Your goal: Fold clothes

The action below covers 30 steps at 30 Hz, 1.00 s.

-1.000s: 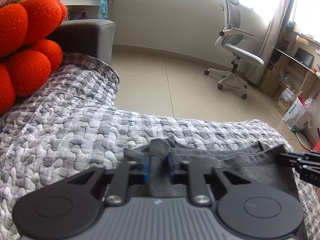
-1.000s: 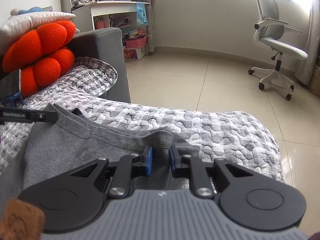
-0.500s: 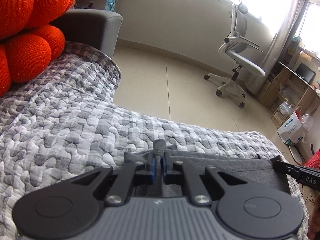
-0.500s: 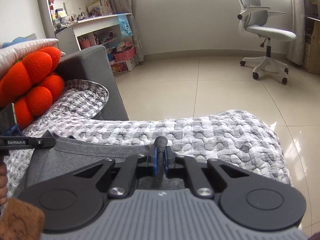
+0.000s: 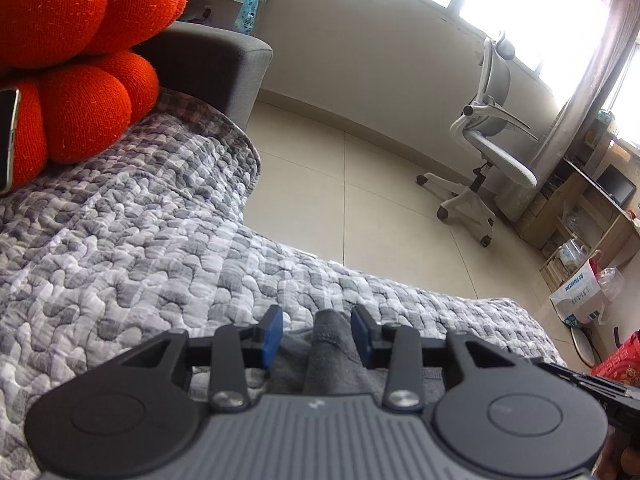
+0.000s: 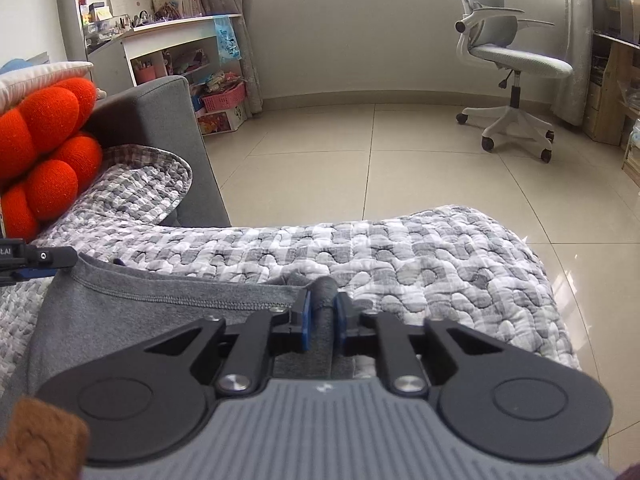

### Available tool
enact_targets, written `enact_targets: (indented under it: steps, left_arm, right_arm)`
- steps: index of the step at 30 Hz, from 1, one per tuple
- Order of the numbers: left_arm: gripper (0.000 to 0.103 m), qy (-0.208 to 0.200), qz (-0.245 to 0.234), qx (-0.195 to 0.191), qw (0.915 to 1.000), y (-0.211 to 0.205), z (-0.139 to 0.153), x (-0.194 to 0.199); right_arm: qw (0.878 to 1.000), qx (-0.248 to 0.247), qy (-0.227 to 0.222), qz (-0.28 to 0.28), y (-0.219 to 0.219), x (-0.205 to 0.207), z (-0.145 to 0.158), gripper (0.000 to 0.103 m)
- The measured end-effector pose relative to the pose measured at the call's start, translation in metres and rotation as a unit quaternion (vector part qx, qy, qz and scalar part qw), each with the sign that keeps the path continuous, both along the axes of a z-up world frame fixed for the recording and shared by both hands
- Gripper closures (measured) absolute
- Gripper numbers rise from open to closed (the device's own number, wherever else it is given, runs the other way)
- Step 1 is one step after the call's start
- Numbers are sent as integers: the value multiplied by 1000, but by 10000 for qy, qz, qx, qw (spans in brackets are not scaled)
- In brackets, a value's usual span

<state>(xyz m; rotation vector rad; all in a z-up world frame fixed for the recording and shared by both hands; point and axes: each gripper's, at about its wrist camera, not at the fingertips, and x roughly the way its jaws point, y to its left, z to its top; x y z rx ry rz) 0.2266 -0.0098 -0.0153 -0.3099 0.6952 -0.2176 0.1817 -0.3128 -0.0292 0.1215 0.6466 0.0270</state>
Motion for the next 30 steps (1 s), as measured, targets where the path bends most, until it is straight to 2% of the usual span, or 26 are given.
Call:
enact_targets:
  steps: [5, 9, 13, 16, 20, 21, 22, 24, 27, 30]
  left_arm:
    - [66, -25, -13, 111, 9999, 1, 7, -8]
    - [67, -18, -261, 317, 9992, -10, 15, -17]
    - [67, 49, -464, 311, 9984, -17, 19, -30]
    - [67, 174, -614, 427, 9970, -22, 15, -44]
    - [67, 345, -837, 635, 9939, -31, 8, -65]
    - [67, 360, -875, 689, 9931, -33, 7, -69]
    - [66, 381, -913, 745, 9923, -35, 6, -72]
    - [65, 561, -974, 918, 9894, -39, -1, -73]
    - [63, 706, -915, 1314, 9846, -44, -14, -69]
    - [63, 659, -853, 1348, 9850, -42, -11, -68]
  right_arm:
    - [9997, -3, -230, 127, 2, -13, 21, 77]
    - [9945, 226, -135, 1018, 24, -27, 29, 77]
    - [9769, 509, 100, 2074, 56, -49, 30, 77]
    - [9656, 572, 305, 2520, 76, -62, 26, 77]
    - [9632, 290, 728, 2572, 93, -63, 6, 77]
    - [9622, 220, 833, 2585, 97, -63, 1, 83]
    - [9622, 226, 861, 2573, 99, -62, -3, 86]
    - [9666, 334, 820, 2405, 96, -56, -5, 86]
    - [9700, 203, 791, 2292, 98, -56, -4, 87]
    - [9721, 19, 748, 2224, 101, -58, -1, 87]
